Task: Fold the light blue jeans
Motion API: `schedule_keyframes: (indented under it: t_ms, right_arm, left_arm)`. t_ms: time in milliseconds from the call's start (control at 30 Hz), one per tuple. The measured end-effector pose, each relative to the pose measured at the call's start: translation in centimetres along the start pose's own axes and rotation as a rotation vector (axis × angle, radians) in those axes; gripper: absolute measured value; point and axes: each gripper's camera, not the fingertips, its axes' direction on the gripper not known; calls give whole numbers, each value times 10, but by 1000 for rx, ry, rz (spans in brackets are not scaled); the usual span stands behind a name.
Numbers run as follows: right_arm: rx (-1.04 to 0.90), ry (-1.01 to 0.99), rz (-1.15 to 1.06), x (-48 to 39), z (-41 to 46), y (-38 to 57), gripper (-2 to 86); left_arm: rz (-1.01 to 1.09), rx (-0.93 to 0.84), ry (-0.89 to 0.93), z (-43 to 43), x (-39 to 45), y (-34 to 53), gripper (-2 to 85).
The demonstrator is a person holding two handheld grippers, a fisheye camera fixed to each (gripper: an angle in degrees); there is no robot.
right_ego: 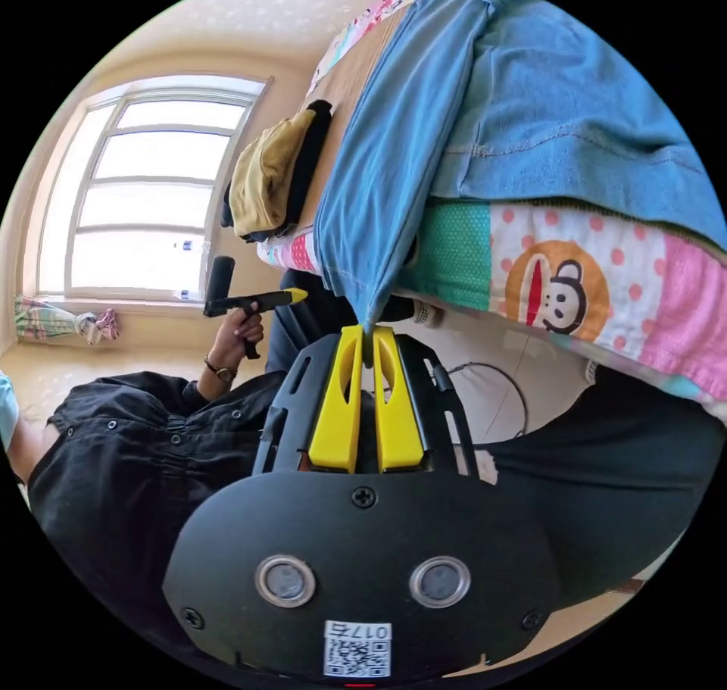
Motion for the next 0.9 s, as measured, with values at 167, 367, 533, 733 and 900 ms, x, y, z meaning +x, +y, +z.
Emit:
schedule_keyframes:
  t_ms: [167, 367, 533, 733, 900]
  right_arm:
    - [327, 218, 23, -14, -79, 10, 68]
    - [511, 465, 286, 30, -131, 11, 121]
    - [480, 226, 193, 45, -135, 15, 46]
    - [874, -397, 8, 39, -198, 118, 15]
    - [626, 131, 550, 95, -200, 165, 7]
  left_arm:
    - [53, 150, 12, -6, 21, 13, -10]
    - [120, 177, 15, 2, 54, -4, -10]
    - [175, 197, -7, 19, 91, -9, -10]
    - [249, 163, -2, 41, 120, -8, -10]
    - [279, 110, 0, 69, 132, -18, -10]
